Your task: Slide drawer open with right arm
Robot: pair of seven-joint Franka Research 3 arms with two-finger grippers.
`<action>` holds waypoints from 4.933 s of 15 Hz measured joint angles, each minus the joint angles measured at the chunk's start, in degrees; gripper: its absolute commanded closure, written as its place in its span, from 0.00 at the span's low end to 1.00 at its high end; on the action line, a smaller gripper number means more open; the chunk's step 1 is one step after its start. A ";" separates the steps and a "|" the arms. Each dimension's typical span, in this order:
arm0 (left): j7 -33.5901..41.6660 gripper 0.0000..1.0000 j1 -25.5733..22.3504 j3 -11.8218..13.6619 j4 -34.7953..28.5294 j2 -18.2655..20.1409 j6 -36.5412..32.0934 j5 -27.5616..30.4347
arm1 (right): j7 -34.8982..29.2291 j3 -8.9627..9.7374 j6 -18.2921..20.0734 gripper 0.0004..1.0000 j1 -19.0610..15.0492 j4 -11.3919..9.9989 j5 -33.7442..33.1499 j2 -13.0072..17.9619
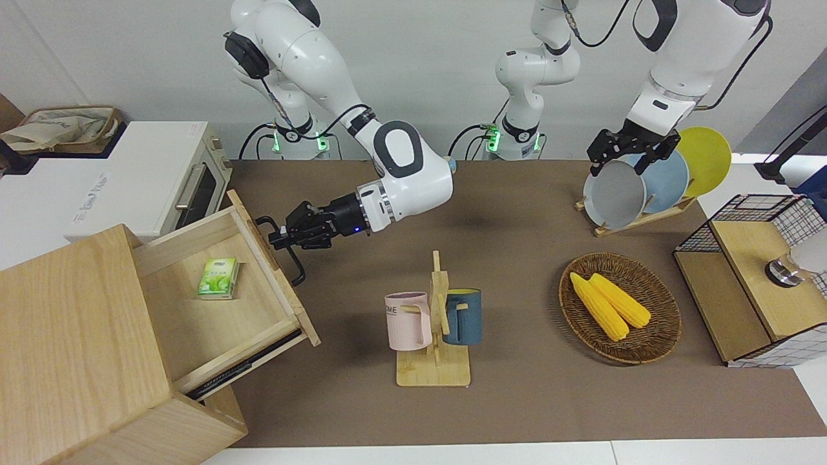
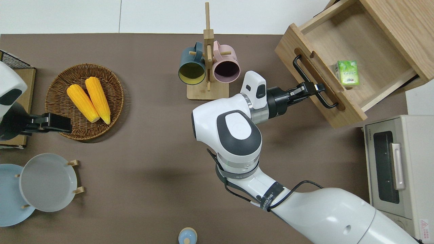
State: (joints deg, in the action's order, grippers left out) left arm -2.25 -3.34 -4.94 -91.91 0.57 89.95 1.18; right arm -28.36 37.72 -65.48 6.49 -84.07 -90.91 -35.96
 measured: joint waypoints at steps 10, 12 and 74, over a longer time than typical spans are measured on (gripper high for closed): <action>0.00 0.00 0.00 0.00 0.00 0.00 0.00 0.00 | -0.48 2.88 4.42 0.90 1.36 0.04 2.41 -0.02; 0.00 0.00 0.00 0.00 0.00 0.00 0.00 0.00 | -0.57 3.04 5.01 0.90 1.76 0.06 2.92 -0.01; 0.00 0.00 0.00 0.00 0.00 0.00 0.00 0.00 | 18.27 -17.88 -10.94 0.02 -13.76 5.43 74.55 33.39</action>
State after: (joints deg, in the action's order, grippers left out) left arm -2.25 -3.34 -4.94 -91.91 0.57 89.95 1.18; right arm -10.09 19.83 -76.42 -7.28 -78.64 -16.36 -2.57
